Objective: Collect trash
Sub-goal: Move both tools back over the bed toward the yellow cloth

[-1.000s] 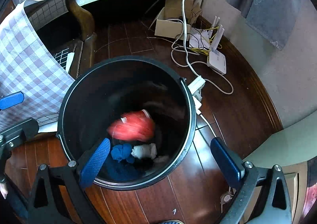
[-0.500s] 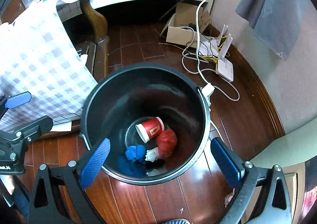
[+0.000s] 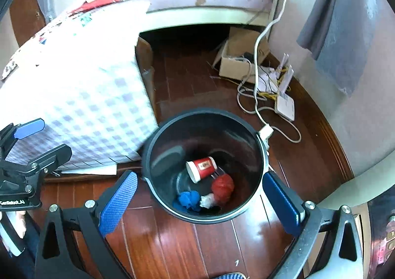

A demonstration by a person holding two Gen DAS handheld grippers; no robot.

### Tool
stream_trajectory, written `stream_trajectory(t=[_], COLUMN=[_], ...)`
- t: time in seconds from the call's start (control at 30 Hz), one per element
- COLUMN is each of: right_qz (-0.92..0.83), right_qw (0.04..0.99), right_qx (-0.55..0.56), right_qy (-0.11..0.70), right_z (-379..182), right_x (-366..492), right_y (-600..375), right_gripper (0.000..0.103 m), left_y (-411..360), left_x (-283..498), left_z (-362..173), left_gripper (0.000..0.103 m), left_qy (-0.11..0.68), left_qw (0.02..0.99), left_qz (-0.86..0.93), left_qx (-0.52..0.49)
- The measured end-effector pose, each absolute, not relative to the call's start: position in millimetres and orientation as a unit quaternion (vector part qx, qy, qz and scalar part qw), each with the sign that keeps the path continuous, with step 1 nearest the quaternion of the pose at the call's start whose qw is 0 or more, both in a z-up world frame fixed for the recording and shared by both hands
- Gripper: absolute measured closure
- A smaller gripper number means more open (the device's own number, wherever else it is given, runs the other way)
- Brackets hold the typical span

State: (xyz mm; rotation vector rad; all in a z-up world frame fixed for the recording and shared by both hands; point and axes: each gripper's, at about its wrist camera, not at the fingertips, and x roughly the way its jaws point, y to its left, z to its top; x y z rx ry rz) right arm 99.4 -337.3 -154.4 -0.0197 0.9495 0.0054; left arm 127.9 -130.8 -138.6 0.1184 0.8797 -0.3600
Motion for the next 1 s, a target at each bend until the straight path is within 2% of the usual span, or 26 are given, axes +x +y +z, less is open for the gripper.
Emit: stream_trajectory(t=[0.47, 1.0], right_qz=[0.069, 0.171], right_qw=[0.914, 0.920], right_qx=[-0.026, -0.056], right_qy=[0.398, 0.348], right_z=[-101, -64], right_x=[98, 129], right_y=[-257, -151], right_gripper=[0.001, 0.001], left_y=[-56, 57], left_x=[113, 116], left_z=[-87, -68], left_gripper=[0.001, 0.003], left_qy=[0.363, 0.328], left_qw=[0.925, 0.944], left_qz=[-0.107, -0.007], left_qx=[0.027, -0.017])
